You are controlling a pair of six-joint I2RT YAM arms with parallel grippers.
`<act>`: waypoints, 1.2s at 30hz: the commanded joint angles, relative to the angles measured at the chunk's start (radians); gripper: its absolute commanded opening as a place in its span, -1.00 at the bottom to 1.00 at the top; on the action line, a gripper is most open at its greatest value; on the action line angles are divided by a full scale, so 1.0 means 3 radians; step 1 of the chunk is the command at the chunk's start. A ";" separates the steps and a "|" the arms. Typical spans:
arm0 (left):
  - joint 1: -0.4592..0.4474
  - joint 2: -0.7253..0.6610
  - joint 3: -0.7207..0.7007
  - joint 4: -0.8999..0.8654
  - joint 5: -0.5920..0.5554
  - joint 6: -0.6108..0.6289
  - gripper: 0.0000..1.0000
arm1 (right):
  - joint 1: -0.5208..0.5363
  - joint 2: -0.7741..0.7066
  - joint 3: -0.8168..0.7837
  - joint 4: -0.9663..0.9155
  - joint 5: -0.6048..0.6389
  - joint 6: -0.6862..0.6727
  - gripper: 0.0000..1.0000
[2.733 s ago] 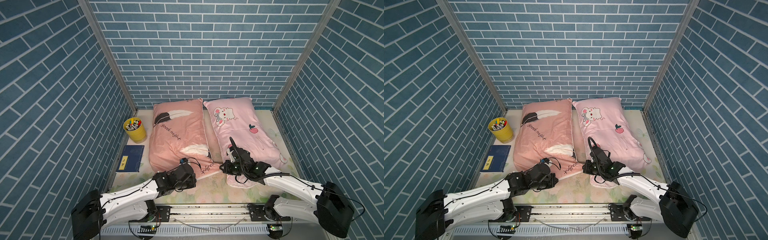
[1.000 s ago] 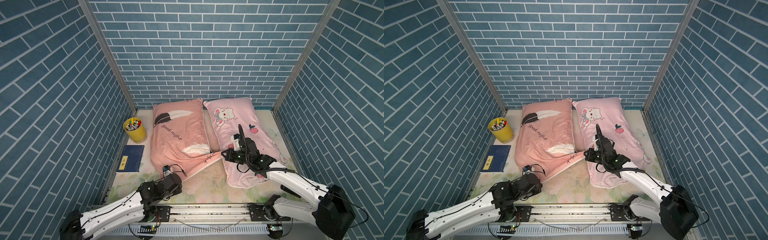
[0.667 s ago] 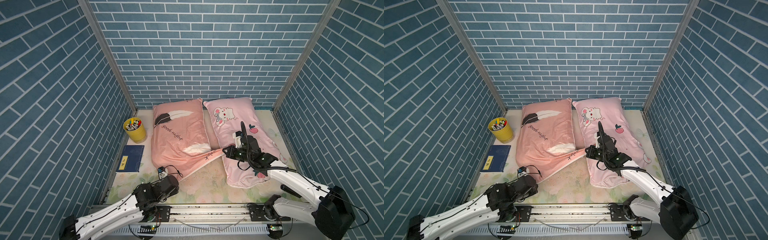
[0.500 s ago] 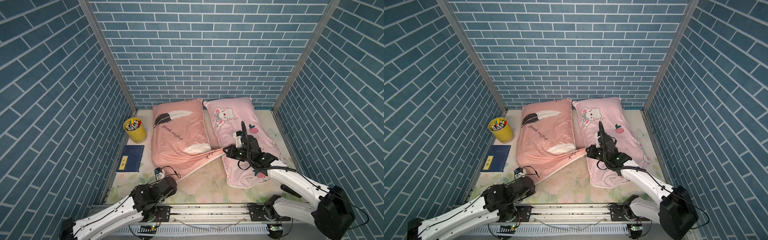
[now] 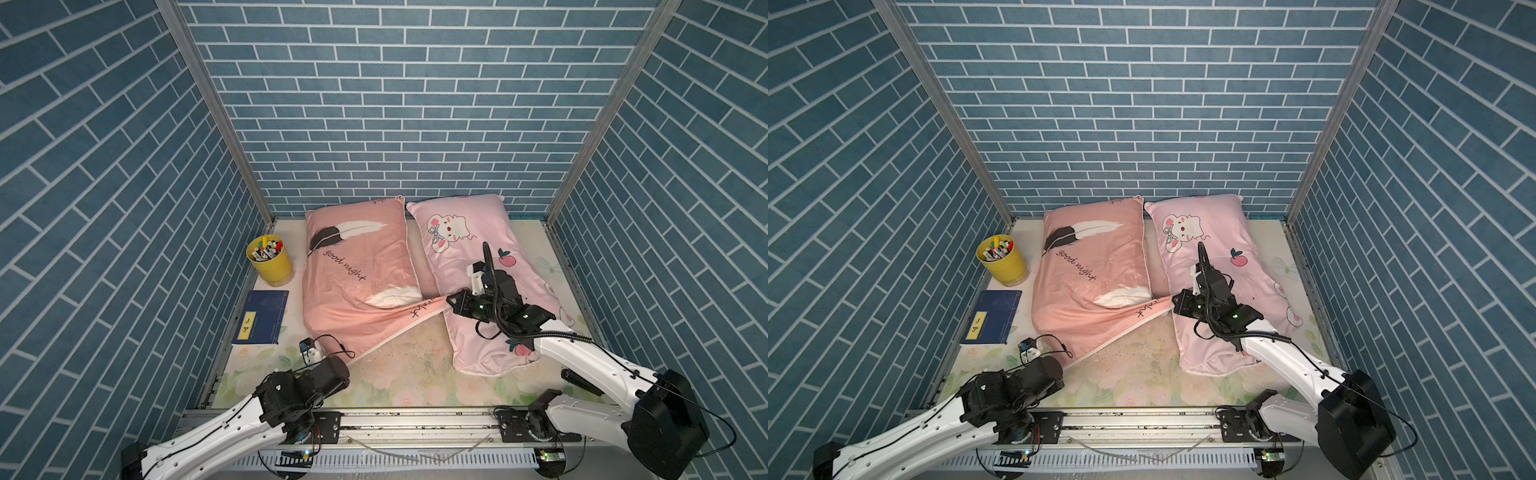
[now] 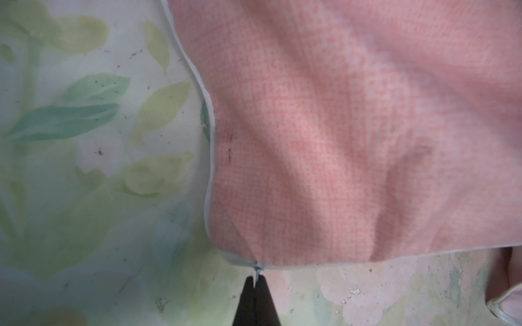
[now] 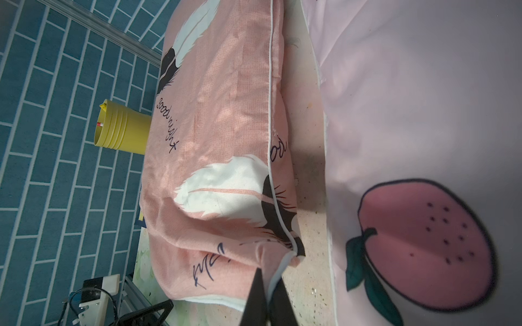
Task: Zip up pillowcases
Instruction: Place the pillowcase at the center of the board.
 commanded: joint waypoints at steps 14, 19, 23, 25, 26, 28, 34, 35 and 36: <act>0.0017 0.0602 0.1333 -0.1065 -0.0913 0.0854 0.97 | -0.0048 0.0138 0.0109 -0.0192 -0.0204 -0.0225 -0.17; 0.0015 0.1380 0.2094 -0.0844 -0.1094 0.1688 0.99 | -0.0048 -0.0058 0.0169 -0.0635 0.0086 -0.0384 0.38; 0.0017 0.2070 0.2403 0.0094 -0.0741 0.2196 0.99 | -0.0048 -0.0290 0.0372 -0.1318 0.0712 -0.0613 0.69; 0.0016 0.2418 0.2490 0.0571 -0.0512 0.2301 0.96 | -0.0054 -0.0381 0.0507 -0.1643 0.1022 -0.0712 0.71; 0.0014 0.2586 0.2541 0.0774 -0.0392 0.2341 0.94 | -0.0056 -0.0413 0.0590 -0.1822 0.1217 -0.0748 0.79; 0.0008 0.2881 0.2648 0.1036 -0.0173 0.2382 0.92 | -0.0080 -0.0447 0.0715 -0.2130 0.1509 -0.0792 0.81; 0.0068 0.3385 0.2366 0.1816 0.0435 0.2222 0.86 | -0.0358 -0.0546 0.0816 -0.2676 0.2017 -0.0738 0.78; 0.0119 0.3395 0.2206 0.1982 0.0537 0.2144 0.85 | -0.0428 -0.0576 0.0804 -0.2726 0.2047 -0.0715 0.77; 0.0177 0.3390 0.2035 0.2112 0.0594 0.2062 0.83 | -0.0499 -0.0609 0.0787 -0.2760 0.2051 -0.0701 0.77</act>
